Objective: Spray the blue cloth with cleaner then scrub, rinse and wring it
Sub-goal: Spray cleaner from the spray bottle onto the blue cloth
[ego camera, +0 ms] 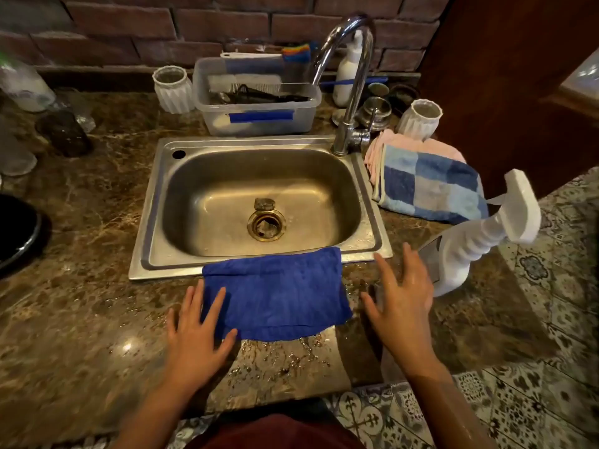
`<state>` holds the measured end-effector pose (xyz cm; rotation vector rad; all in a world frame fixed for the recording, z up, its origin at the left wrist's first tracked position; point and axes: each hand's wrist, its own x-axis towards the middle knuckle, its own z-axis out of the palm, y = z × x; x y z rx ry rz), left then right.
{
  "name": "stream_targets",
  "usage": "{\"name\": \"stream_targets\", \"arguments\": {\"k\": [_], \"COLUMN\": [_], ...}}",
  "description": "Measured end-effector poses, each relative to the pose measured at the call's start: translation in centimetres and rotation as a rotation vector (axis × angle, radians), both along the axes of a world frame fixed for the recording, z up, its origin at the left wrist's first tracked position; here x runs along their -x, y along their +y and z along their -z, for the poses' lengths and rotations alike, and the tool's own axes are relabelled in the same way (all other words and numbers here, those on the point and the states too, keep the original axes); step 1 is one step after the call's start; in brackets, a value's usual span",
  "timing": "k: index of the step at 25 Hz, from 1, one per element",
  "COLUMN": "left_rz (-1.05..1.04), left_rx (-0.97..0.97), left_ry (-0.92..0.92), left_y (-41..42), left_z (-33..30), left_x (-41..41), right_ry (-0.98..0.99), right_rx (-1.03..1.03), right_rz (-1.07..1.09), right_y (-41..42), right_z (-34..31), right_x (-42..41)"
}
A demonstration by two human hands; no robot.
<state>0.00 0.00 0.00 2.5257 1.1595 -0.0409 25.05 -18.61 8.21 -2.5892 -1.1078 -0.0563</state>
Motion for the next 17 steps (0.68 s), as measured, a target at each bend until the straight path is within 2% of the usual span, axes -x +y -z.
{"name": "stream_targets", "arguments": {"k": [4, 8, 12, 14, 17], "left_rz": [0.042, 0.036, 0.032, 0.029, 0.029], "left_rx": [-0.022, -0.040, -0.044, -0.042, -0.037], "left_ry": [0.069, 0.066, 0.068, 0.068, 0.057], "left_y": [0.2, 0.3, 0.2, 0.1, 0.1], "left_z": [1.5, 1.8, 1.6, 1.5, 1.4], "left_x": [-0.2, -0.3, -0.3, -0.3, -0.4], "right_ry": [-0.088, -0.065, 0.237, 0.362, 0.426], "right_rx": [-0.267, -0.556, -0.822, -0.851, -0.832], "right_rz": [0.286, 0.469, 0.542, 0.553, 0.464], "right_y": [-1.8, -2.5, -2.0, -1.8, -1.7], "right_z": [-1.0, -1.4, -1.9, -1.9, -1.8], "right_x": [-3.1, -6.2, -8.7, -9.9, -10.8]}}
